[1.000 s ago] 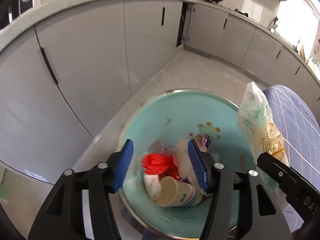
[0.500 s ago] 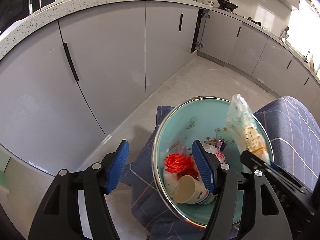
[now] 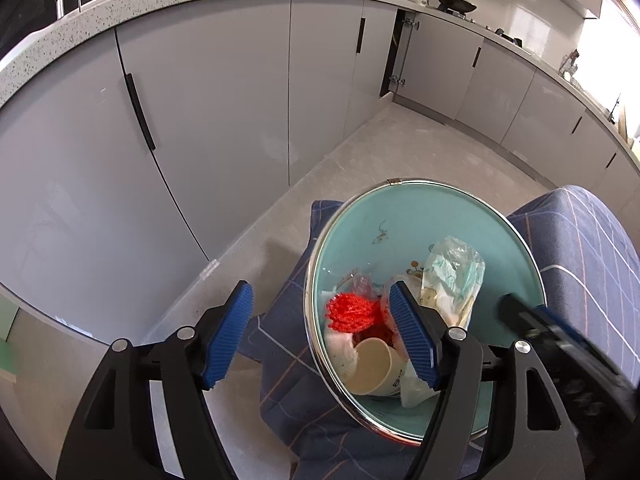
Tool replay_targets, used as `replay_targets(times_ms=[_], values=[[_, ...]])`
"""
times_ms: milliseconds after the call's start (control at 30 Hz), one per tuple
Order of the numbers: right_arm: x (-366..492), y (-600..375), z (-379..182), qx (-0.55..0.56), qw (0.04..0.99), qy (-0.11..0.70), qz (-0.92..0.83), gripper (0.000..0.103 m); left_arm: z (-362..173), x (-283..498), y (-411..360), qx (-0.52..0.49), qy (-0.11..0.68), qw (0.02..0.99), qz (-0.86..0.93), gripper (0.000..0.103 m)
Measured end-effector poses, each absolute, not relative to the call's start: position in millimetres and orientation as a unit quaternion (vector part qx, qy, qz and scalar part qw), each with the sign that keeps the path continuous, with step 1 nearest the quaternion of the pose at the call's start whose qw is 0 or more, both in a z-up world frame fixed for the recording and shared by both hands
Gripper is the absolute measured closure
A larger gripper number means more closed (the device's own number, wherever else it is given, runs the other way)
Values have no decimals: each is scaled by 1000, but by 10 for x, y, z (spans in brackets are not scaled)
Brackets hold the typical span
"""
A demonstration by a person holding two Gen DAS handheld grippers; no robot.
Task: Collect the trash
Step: 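Move both open grippers back from the bin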
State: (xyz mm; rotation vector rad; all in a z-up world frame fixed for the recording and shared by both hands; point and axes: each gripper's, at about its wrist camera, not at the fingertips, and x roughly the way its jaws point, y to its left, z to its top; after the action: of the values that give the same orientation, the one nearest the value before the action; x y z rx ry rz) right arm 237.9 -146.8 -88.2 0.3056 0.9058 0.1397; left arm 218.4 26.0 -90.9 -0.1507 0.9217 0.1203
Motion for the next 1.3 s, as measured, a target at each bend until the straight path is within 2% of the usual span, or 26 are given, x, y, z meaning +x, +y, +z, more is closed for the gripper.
replay_targets(times_ms=[100, 167, 433, 633, 700, 833, 1300], values=[[2316, -1562, -765, 146, 895, 419, 53, 44, -911, 2151, 263, -74, 444, 891, 56, 33], [2276, -1594, -709, 138, 899, 413, 40, 39, -907, 2118, 267, -73, 443, 892, 56, 33], [2012, -1677, -732, 127, 896, 422, 46, 38, -893, 1893, 217, -58, 444, 892, 58, 33], [1782, -1654, -704, 131, 900, 414, 51, 25, -882, 1650, 211, -46, 444, 893, 63, 32], [1706, -1655, -685, 130, 900, 412, 54, 22, -869, 1559, 214, -44, 443, 893, 68, 26], [1515, -1651, -640, 127, 904, 403, 57, 17, -864, 1364, 192, -40, 441, 894, 70, 24], [1005, -1690, -570, 125, 912, 385, 61, 16, -797, 802, 45, -28, 427, 902, 53, 16]])
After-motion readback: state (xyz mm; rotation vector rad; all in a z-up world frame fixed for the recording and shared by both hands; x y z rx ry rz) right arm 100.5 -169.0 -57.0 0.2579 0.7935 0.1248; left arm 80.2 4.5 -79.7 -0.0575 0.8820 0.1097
